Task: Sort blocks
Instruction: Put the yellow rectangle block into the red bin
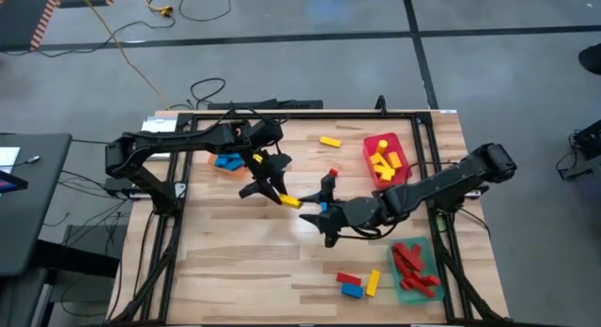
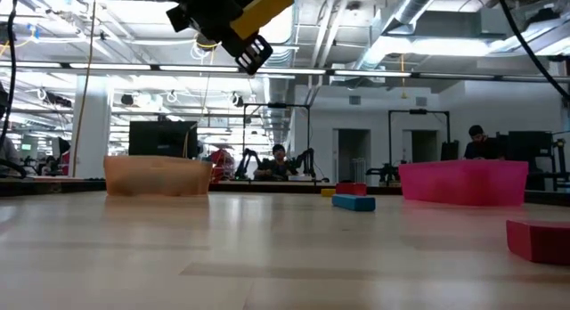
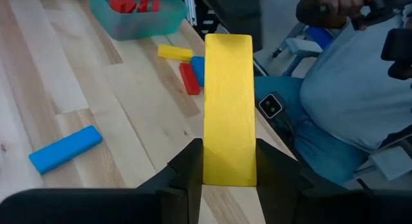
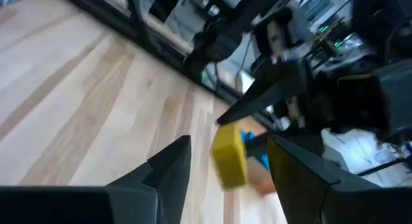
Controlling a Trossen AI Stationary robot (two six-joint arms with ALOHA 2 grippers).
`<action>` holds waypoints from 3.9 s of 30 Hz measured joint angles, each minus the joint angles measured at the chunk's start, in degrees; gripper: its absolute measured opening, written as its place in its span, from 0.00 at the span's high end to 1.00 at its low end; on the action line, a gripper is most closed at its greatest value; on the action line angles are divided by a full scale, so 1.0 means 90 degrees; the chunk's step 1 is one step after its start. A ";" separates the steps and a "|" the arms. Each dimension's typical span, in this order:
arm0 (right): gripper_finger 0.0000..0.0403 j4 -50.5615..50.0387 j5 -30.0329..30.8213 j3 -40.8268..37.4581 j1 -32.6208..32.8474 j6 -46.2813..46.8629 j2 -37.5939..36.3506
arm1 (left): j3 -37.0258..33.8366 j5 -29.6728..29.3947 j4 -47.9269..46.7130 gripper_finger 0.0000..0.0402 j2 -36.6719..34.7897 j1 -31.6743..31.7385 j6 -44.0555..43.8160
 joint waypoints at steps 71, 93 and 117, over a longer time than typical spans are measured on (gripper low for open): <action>0.86 -0.8297 0.0534 0.0005 -0.1531 0.7482 -0.2213 | -0.2183 -0.2593 0.1978 0.55 0.0002 -0.0572 0.0231; 0.86 -0.8096 -0.0977 0.0002 -0.3721 0.6708 -0.1454 | -0.2324 -0.3221 0.5778 0.55 0.0955 -0.2048 0.0225; 0.85 -0.7940 -0.2200 0.0000 -0.4916 0.5979 -0.0278 | -0.0165 -0.3115 0.5561 0.53 0.3280 -0.2746 -0.0791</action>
